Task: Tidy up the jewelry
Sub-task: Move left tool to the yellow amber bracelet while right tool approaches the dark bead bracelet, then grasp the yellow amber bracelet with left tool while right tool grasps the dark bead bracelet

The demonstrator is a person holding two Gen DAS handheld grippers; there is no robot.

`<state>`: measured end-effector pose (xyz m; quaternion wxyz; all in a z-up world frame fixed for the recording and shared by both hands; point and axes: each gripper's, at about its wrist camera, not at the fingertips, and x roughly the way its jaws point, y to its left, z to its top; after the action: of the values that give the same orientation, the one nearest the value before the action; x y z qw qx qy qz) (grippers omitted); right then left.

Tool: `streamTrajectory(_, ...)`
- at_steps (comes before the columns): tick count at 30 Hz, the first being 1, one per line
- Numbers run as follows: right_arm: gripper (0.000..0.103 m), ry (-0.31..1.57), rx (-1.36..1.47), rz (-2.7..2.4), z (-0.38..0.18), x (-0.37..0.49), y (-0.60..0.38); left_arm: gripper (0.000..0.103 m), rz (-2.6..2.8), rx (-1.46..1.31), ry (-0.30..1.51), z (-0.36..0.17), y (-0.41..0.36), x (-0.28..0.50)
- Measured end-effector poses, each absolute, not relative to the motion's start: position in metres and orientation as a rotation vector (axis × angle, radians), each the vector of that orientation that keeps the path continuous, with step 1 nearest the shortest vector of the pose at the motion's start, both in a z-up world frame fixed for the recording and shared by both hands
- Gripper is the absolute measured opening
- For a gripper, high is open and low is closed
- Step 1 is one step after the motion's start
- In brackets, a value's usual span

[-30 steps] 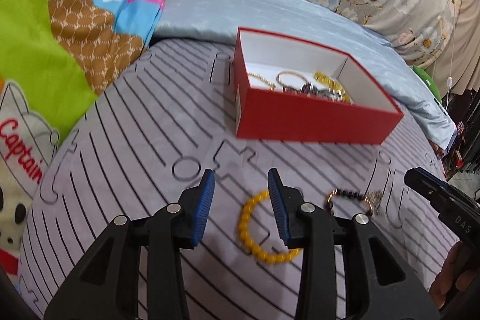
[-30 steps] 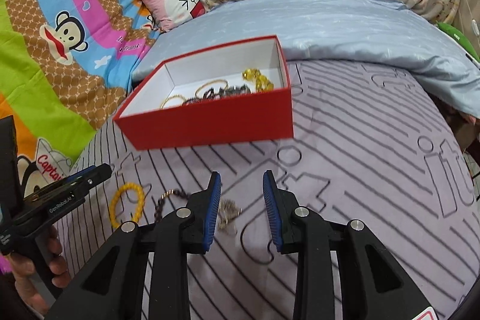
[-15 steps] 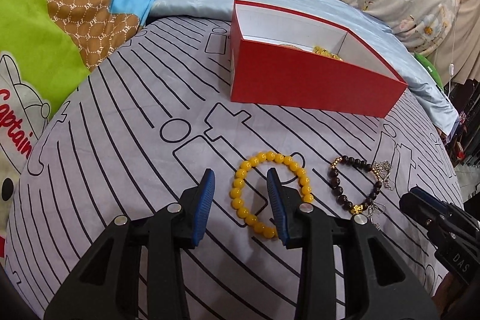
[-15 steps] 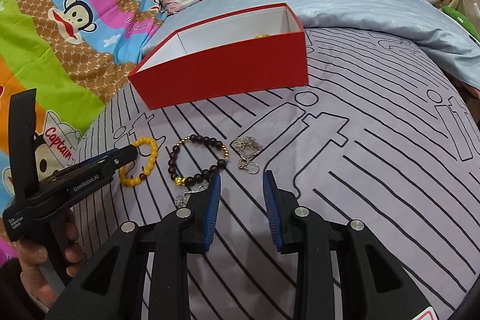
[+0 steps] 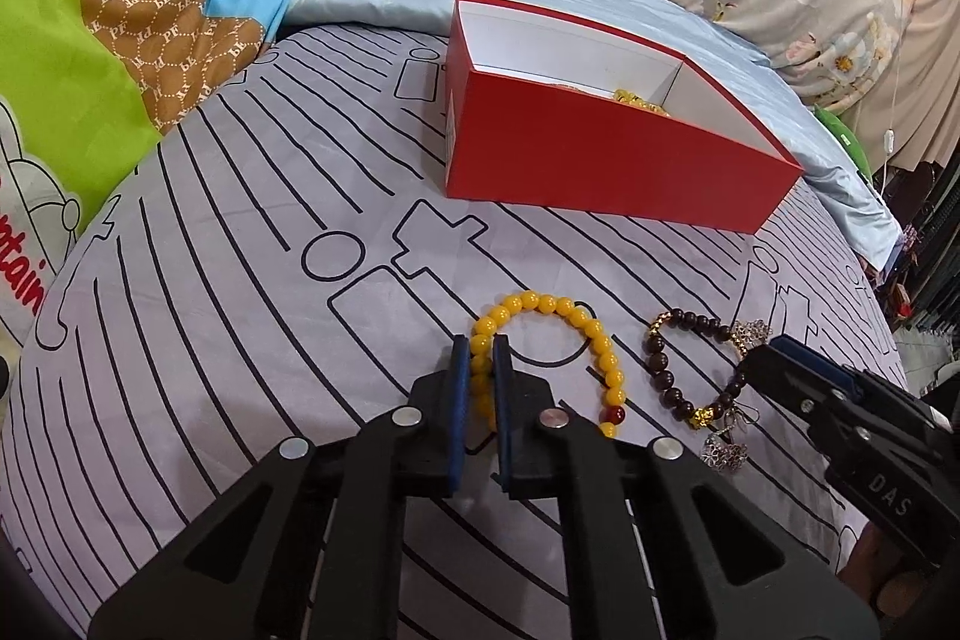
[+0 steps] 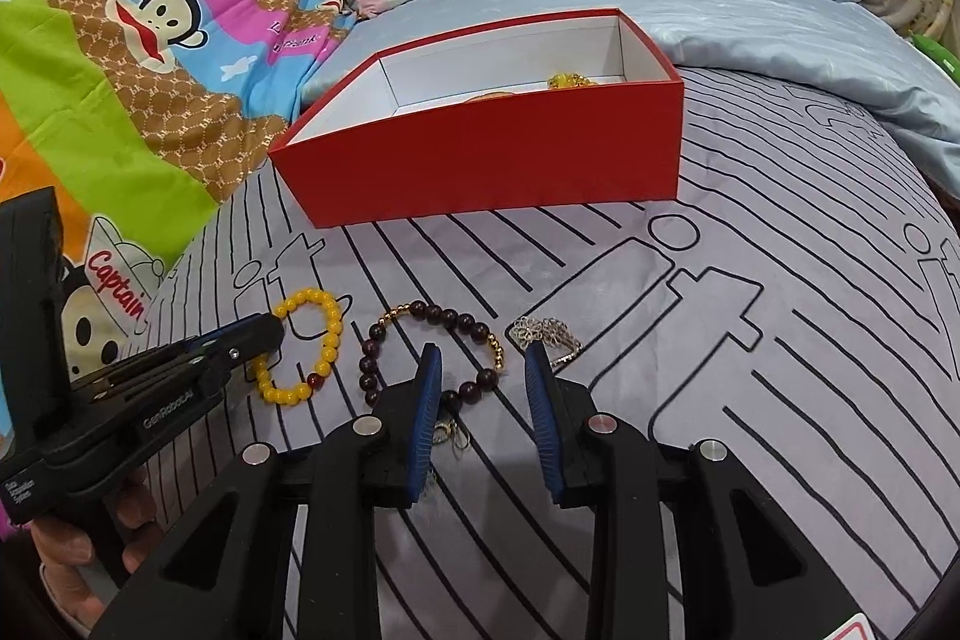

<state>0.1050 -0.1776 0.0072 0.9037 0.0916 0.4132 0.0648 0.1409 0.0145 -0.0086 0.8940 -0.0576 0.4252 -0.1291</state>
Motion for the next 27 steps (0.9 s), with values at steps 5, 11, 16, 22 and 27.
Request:
streamTrajectory(5,0.025,0.868,0.191,0.138,0.003,0.113,-0.177,0.007,-0.27,-0.117,0.881,-0.009,0.014,0.141)
streamTrajectory(11,0.016,0.891,0.185,0.137,0.0,0.123,-0.175,0.007,-0.269,-0.115,0.882,-0.009,0.014,0.141)
streamTrajectory(16,0.009,0.896,0.182,0.131,-0.001,0.124,-0.175,0.007,-0.27,-0.116,0.881,-0.009,0.014,0.141)
streamTrajectory(22,0.004,0.881,0.202,0.132,0.001,0.118,-0.178,0.007,-0.273,-0.12,0.88,-0.009,0.013,0.14)
streamTrajectory(27,0.004,0.853,0.206,0.14,0.012,0.108,-0.178,0.007,-0.278,-0.124,0.871,-0.007,0.013,0.136)
